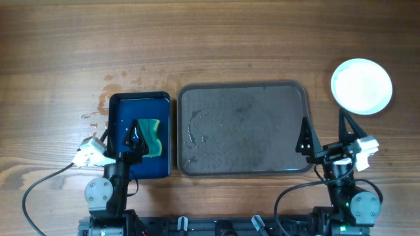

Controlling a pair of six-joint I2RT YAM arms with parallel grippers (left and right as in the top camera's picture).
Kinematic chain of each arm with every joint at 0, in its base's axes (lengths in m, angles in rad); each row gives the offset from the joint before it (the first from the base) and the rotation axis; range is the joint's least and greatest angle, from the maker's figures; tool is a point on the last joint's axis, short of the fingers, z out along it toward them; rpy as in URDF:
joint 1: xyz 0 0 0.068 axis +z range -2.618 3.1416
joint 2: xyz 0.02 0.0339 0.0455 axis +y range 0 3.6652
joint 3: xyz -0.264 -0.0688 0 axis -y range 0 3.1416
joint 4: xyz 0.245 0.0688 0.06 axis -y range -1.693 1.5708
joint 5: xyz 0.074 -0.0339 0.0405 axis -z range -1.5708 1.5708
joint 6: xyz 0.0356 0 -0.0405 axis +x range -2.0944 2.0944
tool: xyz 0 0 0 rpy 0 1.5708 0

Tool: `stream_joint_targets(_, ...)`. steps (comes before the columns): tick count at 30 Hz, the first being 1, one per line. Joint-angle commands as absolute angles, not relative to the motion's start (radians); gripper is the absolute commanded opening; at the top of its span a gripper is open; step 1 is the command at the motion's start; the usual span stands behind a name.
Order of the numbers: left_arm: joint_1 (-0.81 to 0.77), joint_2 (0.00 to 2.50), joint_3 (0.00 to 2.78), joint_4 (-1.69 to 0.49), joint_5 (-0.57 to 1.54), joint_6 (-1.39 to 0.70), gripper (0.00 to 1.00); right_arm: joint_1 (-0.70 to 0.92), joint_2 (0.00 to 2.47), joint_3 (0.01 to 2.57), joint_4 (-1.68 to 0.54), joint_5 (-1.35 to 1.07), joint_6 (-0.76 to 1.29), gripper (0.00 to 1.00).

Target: Clean dirty plates on tray and stack at the side

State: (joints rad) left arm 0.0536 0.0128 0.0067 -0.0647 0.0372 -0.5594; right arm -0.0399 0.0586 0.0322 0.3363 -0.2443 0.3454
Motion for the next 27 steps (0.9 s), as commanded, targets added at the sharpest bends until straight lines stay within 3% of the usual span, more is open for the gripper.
stream_joint_targets(1,0.058,0.004,0.006,-0.075,0.056,-0.562,1.0,-0.036,0.039,0.004,0.34,-0.23,0.403,1.0)
stream_joint_targets(10,0.058,0.004,0.006,-0.075,0.056,-0.562,1.0,0.101,0.039,0.004,0.226,-0.058,0.392,1.0)
stream_joint_targets(18,0.058,0.004,0.006,-0.075,0.056,-0.562,1.0,0.105,0.039,0.004,0.002,-0.041,0.411,1.0)
stream_joint_targets(27,0.058,0.004,0.006,-0.075,0.056,-0.562,1.0,0.105,0.04,0.004,0.0,-0.064,0.257,1.0)
